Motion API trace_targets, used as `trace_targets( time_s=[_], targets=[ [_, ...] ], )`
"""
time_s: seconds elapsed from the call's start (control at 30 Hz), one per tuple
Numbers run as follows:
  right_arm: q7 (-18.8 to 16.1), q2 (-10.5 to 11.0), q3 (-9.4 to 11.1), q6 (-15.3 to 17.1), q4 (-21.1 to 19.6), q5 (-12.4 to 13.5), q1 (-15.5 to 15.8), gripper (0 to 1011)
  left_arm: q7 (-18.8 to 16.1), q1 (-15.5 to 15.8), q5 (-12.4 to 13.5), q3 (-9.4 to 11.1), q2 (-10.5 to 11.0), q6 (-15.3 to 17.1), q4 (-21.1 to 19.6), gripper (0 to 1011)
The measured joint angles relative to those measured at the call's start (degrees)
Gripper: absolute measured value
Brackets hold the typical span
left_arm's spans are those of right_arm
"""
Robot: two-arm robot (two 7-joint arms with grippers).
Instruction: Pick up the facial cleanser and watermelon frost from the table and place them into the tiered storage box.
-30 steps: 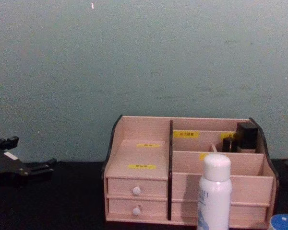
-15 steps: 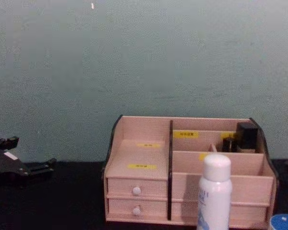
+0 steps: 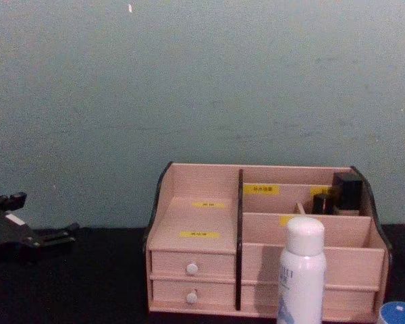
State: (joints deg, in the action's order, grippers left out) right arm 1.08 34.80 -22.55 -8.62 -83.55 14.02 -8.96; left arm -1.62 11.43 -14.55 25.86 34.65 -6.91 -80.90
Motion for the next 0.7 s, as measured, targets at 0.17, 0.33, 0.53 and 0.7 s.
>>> trace_targets(
  time_s=[0.17,0.33,0.53,0.7],
  targets=[
    [-1.46,1.49,1.79,-0.45,-3.4,1.06,2.79,1002,0.0,0.0,0.0,0.0,0.0,0.0,0.0,1001],
    [-4.64,3.72,3.19,-2.13,-7.24,2.28,6.13,1002,0.0,0.0,0.0,0.0,0.0,0.0,0.0,1001],
    [-9.81,5.82,3.52,-3.95,-9.93,3.93,8.38,1002,0.0,0.0,0.0,0.0,0.0,0.0,0.0,1001],
    [-14.24,6.74,3.08,-4.05,-10.9,5.32,8.98,1002,0.0,0.0,0.0,0.0,0.0,0.0,0.0,1001]
  ],
)
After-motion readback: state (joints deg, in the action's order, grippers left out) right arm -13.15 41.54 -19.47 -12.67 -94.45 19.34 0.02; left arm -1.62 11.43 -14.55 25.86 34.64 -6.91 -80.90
